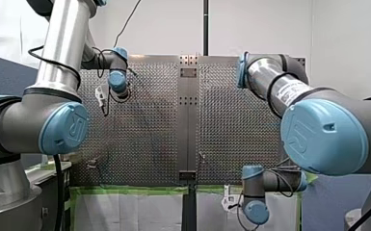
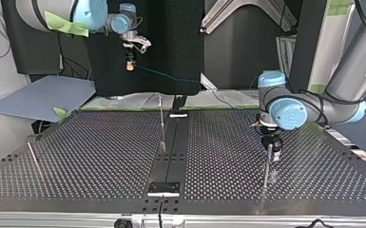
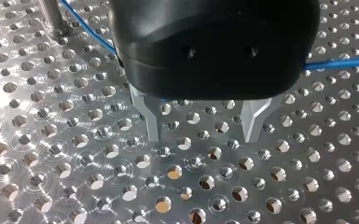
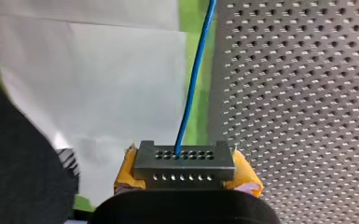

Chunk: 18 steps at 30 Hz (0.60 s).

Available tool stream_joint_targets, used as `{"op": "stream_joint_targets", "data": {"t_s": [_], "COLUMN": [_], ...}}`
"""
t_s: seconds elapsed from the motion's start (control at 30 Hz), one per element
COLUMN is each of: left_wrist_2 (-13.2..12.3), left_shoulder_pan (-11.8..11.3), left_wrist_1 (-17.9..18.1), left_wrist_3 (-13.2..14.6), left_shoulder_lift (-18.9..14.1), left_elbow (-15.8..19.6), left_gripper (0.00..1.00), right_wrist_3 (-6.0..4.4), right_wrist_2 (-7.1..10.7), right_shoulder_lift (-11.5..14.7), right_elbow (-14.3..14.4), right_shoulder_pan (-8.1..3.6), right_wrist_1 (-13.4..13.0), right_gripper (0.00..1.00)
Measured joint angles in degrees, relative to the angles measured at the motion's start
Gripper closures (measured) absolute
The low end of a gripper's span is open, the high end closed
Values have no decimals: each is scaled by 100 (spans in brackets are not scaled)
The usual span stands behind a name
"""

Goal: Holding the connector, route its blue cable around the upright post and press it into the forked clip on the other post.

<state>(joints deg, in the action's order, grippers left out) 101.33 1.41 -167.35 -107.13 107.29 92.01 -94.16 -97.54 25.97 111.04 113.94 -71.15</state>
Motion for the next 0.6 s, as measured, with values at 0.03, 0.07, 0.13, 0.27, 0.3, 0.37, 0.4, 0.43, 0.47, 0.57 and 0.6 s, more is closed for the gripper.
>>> {"op": "stream_joint_targets", "data": {"t_s": [0.03,0.07,0.13,0.27,0.3,0.37,0.4,0.43,0.47,0.57,0.6], "left_wrist_2": [1,2,3,4,4,5,5,5,5,5,5], "left_shoulder_pan": [1,1,1,2,2,2,2,2,3,4,5], "left_wrist_1": [0,0,0,0,0,0,0,0,0,0,0], "left_wrist_3": [0,0,0,0,2,5,6,7,7,8,8], "left_shoulder_lift": [1,2,2,2,1,0,-1,1,2,2,2], "left_elbow": [0,0,0,0,0,0,0,0,0,-1,0], "left_gripper": [16,16,16,16,16,16,16,16,16,16,16], "right_wrist_3": [0,0,1,0,0,0,0,-2,-2,-1,-1], "right_wrist_2": [28,54,125,272,316,392,449,495,539,643,667], "right_shoulder_lift": [41,82,177,374,427,511,572,618,662,806,864], "right_elbow": [4,6,8,10,10,11,13,15,15,14,14], "right_shoulder_pan": [-16,-33,-73,-148,-170,-198,-213,-223,-231,-261,-271], "right_wrist_1": [-12,-25,-52,-108,-128,-156,-171,-179,-184,-185,-183], "right_gripper": [71,71,71,71,71,71,71,71,71,71,71]}}
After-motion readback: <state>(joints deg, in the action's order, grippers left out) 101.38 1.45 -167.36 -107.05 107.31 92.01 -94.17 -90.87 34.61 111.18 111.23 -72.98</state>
